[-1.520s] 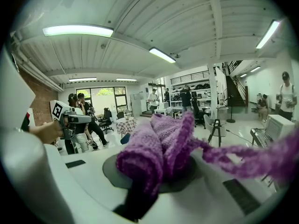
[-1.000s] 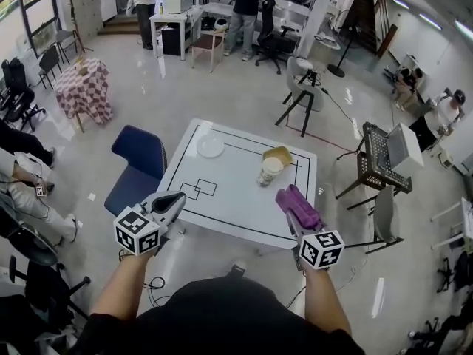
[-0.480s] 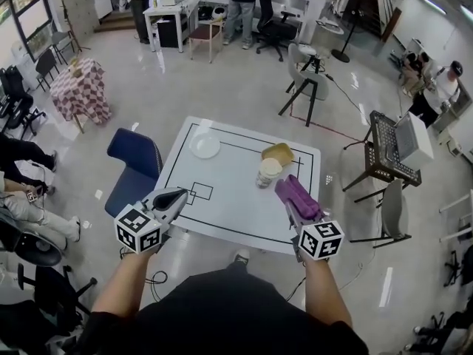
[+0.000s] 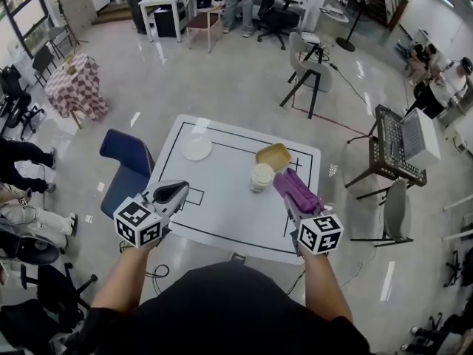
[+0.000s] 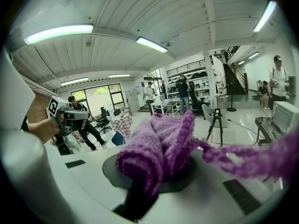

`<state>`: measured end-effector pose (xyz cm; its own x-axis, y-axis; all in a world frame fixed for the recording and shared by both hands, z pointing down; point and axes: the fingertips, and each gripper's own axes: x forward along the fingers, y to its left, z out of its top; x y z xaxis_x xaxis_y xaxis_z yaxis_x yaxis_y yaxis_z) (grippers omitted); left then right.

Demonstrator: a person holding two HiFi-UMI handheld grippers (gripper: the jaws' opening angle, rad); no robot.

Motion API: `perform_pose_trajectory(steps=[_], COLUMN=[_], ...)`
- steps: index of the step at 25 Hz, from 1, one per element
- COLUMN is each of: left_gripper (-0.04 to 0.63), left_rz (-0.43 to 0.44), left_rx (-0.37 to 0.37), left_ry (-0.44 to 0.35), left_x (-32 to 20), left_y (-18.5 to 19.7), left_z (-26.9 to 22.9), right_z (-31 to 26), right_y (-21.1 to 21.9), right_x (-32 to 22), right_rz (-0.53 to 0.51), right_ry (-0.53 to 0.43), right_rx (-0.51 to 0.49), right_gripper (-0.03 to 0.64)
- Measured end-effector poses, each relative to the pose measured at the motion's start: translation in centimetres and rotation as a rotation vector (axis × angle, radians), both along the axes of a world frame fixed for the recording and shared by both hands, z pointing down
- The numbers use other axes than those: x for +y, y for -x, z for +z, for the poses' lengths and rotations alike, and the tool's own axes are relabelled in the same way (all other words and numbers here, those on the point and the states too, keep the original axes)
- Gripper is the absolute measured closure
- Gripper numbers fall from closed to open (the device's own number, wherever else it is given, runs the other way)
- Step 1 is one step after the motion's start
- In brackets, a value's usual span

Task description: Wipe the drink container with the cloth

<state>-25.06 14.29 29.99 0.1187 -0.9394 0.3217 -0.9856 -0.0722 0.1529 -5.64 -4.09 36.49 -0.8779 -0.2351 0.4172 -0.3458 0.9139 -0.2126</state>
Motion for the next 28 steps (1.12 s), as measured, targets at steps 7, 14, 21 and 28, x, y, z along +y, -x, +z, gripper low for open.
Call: perform_pose_trajectory(steps=[7,14,21,28], left_gripper=[0.575,0.575,0.575,0.574], left_rz=[-0.031,-0.04,0.019,0.121], left_rx=[0.0,0.002,-0.008,0.019], left_ry=[0.026,0.049,0.077,0.105], left_x=[-4.8,-9.9,-13.5,-17.6], left_y=[1.8,1.6,1.7,3.2], left_z=[0.1,2.0,4.0,7.0], right_z=[1.4,4.0,5.7,7.7], right_y=[1.2,2.2,3.7,5.9], right_x=[-4.6,-8.6,-10.6,-12.0], right_rz=[-0.02,-0.07,-0.081,-0.049], right_ry=[0.043,0.073,0.106,0.141], right_rx=[0.005,0.019,0.029,0.059], right_gripper=[0.535,0.534,0.534,0.534])
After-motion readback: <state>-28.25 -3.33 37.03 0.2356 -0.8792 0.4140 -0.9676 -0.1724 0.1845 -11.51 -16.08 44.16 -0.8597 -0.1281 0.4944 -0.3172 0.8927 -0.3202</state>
